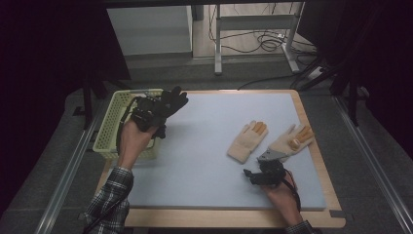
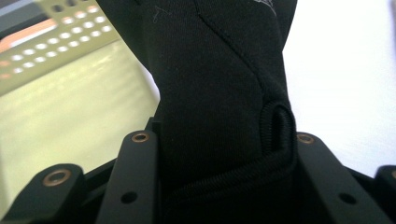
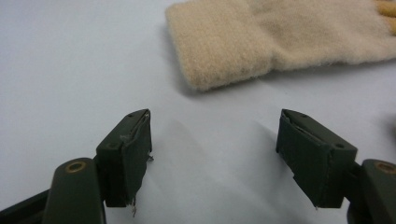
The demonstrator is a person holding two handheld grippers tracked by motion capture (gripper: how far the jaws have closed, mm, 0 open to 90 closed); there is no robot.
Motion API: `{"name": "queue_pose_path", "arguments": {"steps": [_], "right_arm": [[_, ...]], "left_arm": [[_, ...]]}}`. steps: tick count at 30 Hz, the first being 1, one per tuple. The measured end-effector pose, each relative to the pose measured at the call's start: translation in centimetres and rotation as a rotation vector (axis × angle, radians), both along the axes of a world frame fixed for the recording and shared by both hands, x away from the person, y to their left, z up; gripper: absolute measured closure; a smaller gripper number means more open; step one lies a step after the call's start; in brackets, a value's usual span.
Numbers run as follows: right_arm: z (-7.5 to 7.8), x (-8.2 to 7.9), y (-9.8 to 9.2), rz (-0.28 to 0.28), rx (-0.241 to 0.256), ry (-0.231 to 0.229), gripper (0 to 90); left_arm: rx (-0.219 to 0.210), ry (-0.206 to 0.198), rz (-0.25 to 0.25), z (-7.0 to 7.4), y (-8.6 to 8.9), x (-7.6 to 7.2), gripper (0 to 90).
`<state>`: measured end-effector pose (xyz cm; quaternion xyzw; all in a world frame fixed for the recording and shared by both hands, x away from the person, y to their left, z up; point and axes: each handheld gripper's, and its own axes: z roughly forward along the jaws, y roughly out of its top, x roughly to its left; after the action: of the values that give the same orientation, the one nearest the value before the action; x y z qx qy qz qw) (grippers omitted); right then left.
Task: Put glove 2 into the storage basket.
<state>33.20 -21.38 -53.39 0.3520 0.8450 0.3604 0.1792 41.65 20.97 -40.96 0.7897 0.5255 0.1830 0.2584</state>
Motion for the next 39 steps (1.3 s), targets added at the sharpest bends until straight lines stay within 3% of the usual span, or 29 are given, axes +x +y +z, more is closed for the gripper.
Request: {"name": "queue_pose_path", "arguments": {"steps": [9, 20, 31, 39], "right_arm": [[0.0, 0.0, 0.0, 0.0, 0.0, -0.001, 26.2], [0.0, 0.0, 0.0, 0.0, 0.001, -0.001, 26.1], [0.0, 0.0, 0.0, 0.0, 0.001, 0.0, 26.2], [0.0, 0.0, 0.0, 0.0, 0.001, -0.001, 26.2]], "left_arm": [[-0.02, 0.011, 0.096, -0.8, 4.8, 1.1, 61.1], [-0.003, 0.044, 0.195, -3.4, 9.8, 2.6, 61.0], [0.022, 0.119, 0.242, -6.6, 12.0, 4.0, 59.7], [0.101, 0.201, 0.293, -8.7, 13.0, 5.1, 58.4]]}}
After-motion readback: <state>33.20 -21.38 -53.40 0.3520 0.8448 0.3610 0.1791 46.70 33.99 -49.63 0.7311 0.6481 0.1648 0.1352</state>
